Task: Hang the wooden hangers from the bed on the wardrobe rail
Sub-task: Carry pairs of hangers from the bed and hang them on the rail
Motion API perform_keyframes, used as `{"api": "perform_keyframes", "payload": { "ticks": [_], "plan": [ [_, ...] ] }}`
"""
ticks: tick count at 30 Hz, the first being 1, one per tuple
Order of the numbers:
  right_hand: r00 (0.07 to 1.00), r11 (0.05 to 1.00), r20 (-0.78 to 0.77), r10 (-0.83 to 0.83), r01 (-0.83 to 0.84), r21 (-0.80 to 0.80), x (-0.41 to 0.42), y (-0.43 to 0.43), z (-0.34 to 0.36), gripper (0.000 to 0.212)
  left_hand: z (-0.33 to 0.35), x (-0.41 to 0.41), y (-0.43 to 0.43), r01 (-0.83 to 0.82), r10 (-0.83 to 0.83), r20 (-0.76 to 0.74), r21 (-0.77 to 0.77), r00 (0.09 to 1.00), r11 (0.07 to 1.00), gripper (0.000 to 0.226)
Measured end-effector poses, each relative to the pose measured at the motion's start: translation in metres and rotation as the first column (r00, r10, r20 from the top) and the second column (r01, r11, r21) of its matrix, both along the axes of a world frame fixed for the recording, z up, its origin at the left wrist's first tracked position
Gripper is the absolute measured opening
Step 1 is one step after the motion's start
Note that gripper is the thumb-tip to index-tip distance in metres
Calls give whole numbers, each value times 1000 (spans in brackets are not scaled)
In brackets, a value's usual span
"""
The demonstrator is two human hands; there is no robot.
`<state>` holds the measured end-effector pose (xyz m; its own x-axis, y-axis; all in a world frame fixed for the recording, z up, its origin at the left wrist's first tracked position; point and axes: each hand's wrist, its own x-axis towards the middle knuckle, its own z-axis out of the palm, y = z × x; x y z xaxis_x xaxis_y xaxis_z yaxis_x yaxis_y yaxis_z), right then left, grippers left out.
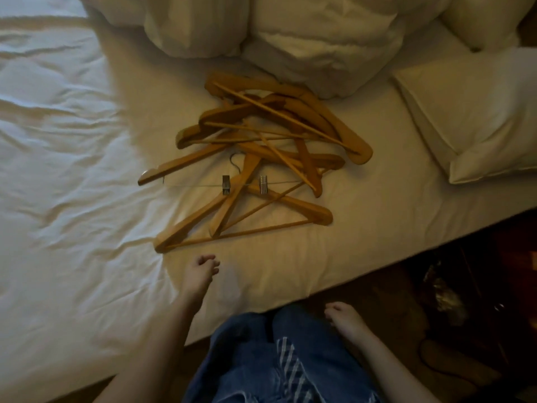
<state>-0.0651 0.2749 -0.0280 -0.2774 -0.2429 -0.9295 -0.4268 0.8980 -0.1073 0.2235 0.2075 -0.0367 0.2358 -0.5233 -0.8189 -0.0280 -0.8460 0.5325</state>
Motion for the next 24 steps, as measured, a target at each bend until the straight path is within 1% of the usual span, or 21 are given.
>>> {"api": "perform_keyframes", "payload": {
  "ticks": [2, 3, 5, 7, 9, 11, 14, 18, 21, 24],
  "plan": [
    [1000, 997, 0, 14, -14, -73, 10, -29, 3, 25, 11, 1, -32, 2, -3, -14, -69, 1000, 998, 26],
    [1000, 992, -2, 19, -19, -125, 15, -47, 6, 24, 16, 1, -48, 1, -3, -20, -102, 1000, 995, 23],
    [1000, 976, 2, 24, -23, -214, 24, -90, 13, 36, 23, 3, -83, -9, 5, -25, -170, 1000, 985, 25],
    [999, 955, 45, 5, 9, -297, 34, -139, 23, 39, 31, 4, -118, -31, 24, -36, -235, 999, 971, 28],
    [998, 913, 68, 17, 12, -409, 46, -193, 33, 33, 38, 5, -151, -68, 61, -33, -288, 998, 955, 30],
    [998, 861, 50, 46, -15, -508, 59, -247, 42, 35, 43, 9, -183, -97, 93, -28, -326, 995, 940, 30],
    [995, 792, 82, 65, -1, -610, 78, -317, 48, 38, 42, 13, -230, -140, 129, -54, -335, 990, 932, 27],
    [996, 755, 77, 53, 10, -655, 103, -390, 47, 40, 29, 17, -281, -153, 159, -13, -365, 987, 918, 20],
    [996, 761, 46, 79, -31, -648, 123, -426, 39, 35, 18, 18, -306, -118, 135, 16, -387, 991, 914, 23],
    [993, 792, 53, 105, -52, -609, 142, -449, 24, 43, 6, 19, -326, -110, 153, 76, -402, 985, 909, 19]
  ]
}}
